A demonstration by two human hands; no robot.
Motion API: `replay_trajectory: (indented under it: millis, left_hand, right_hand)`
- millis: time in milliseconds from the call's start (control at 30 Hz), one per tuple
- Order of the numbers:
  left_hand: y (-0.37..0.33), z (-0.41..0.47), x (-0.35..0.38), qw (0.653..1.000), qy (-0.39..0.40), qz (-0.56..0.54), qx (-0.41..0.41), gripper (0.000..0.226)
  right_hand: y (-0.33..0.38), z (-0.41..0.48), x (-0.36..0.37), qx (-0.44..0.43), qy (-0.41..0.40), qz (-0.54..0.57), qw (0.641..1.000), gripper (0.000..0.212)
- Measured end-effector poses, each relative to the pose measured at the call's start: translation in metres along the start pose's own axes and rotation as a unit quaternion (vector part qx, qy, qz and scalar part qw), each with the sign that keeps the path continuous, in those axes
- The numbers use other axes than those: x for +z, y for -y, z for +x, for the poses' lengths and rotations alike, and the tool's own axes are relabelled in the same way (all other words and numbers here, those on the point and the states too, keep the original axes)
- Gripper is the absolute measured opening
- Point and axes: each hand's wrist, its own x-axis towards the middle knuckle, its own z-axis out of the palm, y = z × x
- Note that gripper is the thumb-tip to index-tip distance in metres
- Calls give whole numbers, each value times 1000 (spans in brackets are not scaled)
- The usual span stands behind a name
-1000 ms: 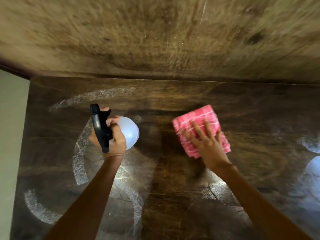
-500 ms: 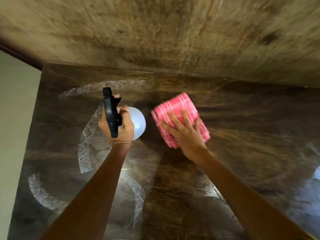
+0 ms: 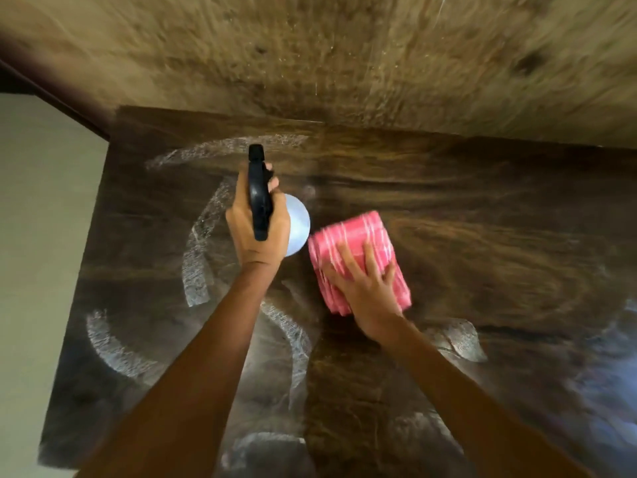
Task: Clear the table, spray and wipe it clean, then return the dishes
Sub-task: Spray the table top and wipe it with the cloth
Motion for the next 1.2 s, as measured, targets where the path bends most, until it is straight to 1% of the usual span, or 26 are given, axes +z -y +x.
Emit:
replay_trajectory:
  millis: [33,67,100,167,200,233,267,300,367,400,467,567,600,633,667,700,733,767,833,900,967,1033,1100,1133,1200]
  left_hand:
    - [1,-7,-10,1000,5,-4,-12,31]
    - [2,-14,-19,1000,-2,0,-22,31]
    - [2,-22,-30,999,-15,5,-30,30]
    - [-1,-39,-49,999,-34,11,-36,29]
    - [-2,-48,-59,999,-38,15,-33,27]
    - [-1,-55,-67,998,-42,16,-32,26]
    - [0,-64,-76,998,-49,13,-35,26]
    - [2,-72,-85,997,-60,6,-37,26]
    - [7,-87,-102,996,-79,-6,-46,27]
    - [9,-93,-109,995,-84,-12,-52,27]
    - [9,-103,-121,995,-83,-15,-61,27]
    - [9,-116,-132,994,-76,-6,-72,27]
    - [10,-119,-137,995,-76,2,-70,27]
    - [12,-122,-140,995,-78,4,-68,27]
    - [14,-124,-144,994,-81,0,-68,28]
    - [16,-126,-147,994,-81,-6,-67,29]
    - [18,-126,-149,995,-78,-8,-65,30]
    - [20,-127,-150,996,-70,-8,-61,32]
    - [24,-129,-151,996,-62,-10,-59,33]
    - [28,-129,-151,996,-64,-8,-59,34]
    - [31,-130,-150,996,-60,-7,-60,33]
    - [29,-130,-149,996,-58,-15,-65,33]
    - [27,-129,-150,997,-62,-6,-52,35]
    - [26,-128,-151,997,-64,1,-46,38]
    - [29,-127,-152,997,-59,6,-39,39]
  right_hand:
    - [-1,-28,17,-16,6,-14,1000,96]
    - [-8,-52,29,-22,45,-32,998,103]
    - [-17,-71,36,-3,71,-47,996,109]
    - [-43,-83,32,52,61,-47,996,113]
    - [-53,-79,24,79,35,-24,996,108]
    - [-60,-67,13,117,9,21,993,99]
    - [-62,-52,4,150,1,52,987,92]
    - [-59,-33,-7,171,1,75,982,90]
    - [-32,-1,-21,184,12,93,978,89]
    - [-16,8,-22,171,3,84,982,88]
    - [16,5,-8,106,-4,55,993,88]
    - [49,-55,37,29,12,-9,999,93]
    - [50,-82,54,10,14,-22,1000,98]
    - [44,-108,67,4,36,-39,999,107]
    - [34,-130,76,15,63,-54,996,114]
    - [21,-144,80,40,61,-59,996,120]
    - [7,-149,78,61,57,-42,996,121]
    - [-4,-146,73,85,42,-19,995,117]
    - [-16,-124,61,151,9,40,988,102]
    - [-8,-86,44,199,5,67,978,96]
    - [16,-60,33,219,2,78,973,92]
    - [42,-59,38,180,2,67,981,90]
    - [68,-89,61,108,9,31,994,90]
    - [78,-113,74,72,8,12,997,94]
    - [80,-164,103,20,59,-33,998,109]
